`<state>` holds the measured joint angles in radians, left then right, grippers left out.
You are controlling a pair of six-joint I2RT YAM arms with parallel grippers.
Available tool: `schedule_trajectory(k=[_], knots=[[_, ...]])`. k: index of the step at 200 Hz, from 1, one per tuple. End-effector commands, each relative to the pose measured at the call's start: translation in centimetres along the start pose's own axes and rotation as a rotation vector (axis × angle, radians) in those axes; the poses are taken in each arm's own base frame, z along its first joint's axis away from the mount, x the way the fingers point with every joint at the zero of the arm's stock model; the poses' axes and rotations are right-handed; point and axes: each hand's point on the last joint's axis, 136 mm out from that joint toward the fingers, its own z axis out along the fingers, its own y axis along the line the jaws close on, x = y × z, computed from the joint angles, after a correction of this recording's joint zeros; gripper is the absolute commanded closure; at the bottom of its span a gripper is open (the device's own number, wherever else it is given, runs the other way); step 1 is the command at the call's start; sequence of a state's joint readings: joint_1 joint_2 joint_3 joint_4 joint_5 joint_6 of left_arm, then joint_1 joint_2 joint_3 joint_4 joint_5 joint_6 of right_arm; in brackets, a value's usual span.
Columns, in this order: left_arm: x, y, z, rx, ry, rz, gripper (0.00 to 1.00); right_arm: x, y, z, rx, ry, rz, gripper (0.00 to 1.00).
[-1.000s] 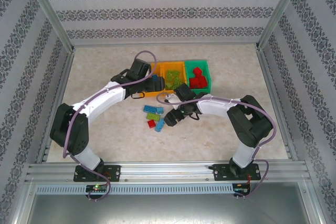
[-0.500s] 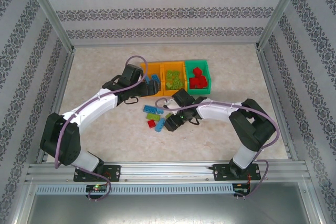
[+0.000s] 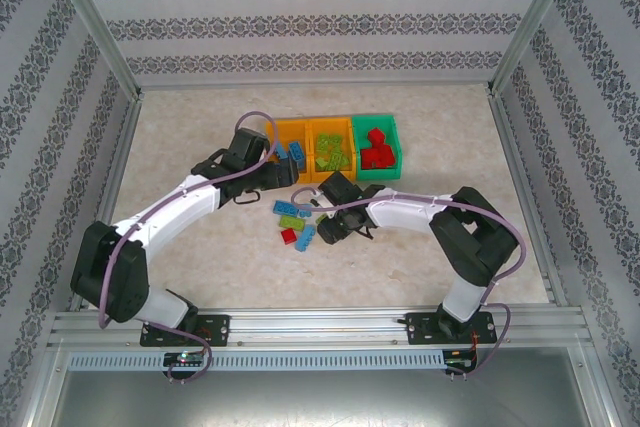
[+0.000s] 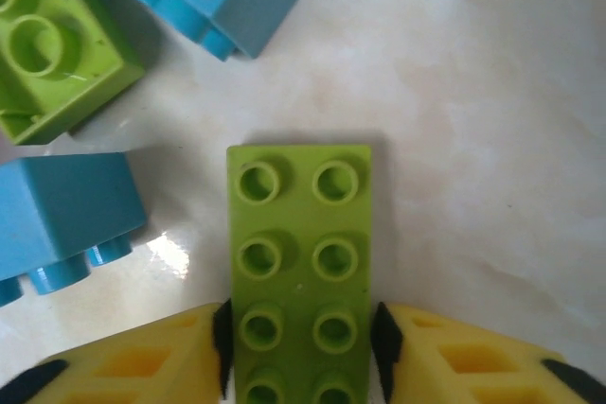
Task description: Sort the legos into containers by color
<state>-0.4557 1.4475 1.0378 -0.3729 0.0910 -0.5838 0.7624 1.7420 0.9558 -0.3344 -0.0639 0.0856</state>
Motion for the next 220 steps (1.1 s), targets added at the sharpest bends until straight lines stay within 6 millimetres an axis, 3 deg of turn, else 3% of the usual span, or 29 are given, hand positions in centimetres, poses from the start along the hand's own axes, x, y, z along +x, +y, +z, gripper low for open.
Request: schedule_trajectory(k=[1, 34, 68, 122, 163, 220], knots=[[-0.7, 1.2, -0.8, -0.032, -0.044, -0.021, 0.0, 1.9, -1.4, 0.9, 0.075, 0.081, 0.024, 0.64], [-0.4, 2.0, -1.5, -0.05, -0.058, -0.031, 0.0, 0.7, -1.8, -0.5, 0.047, 0.008, 0.081, 0.69], [-0.2, 3.1, -1.9, -0.075, -0.063, -0.038, 0.0, -2.4, -2.5, -3.8, -0.033, -0.141, 0.171, 0.71], [0.4, 3.5, -1.9, -0.077, -0.052, -0.041, 0.0, -8.0, -6.4, -7.6, -0.042, -0.297, 0.287, 0.7], [2.2, 3.5, -1.2, -0.075, 0.01, -0.003, 0.0, -12.6, -9.6, -7.5, -0.036, -0.346, 0.401, 0.69], [5.1, 3.9, 0.3, -0.093, 0.084, 0.016, 0.0, -16.7, -12.8, -5.1, -0.004, -0.341, 0.515, 0.64]])
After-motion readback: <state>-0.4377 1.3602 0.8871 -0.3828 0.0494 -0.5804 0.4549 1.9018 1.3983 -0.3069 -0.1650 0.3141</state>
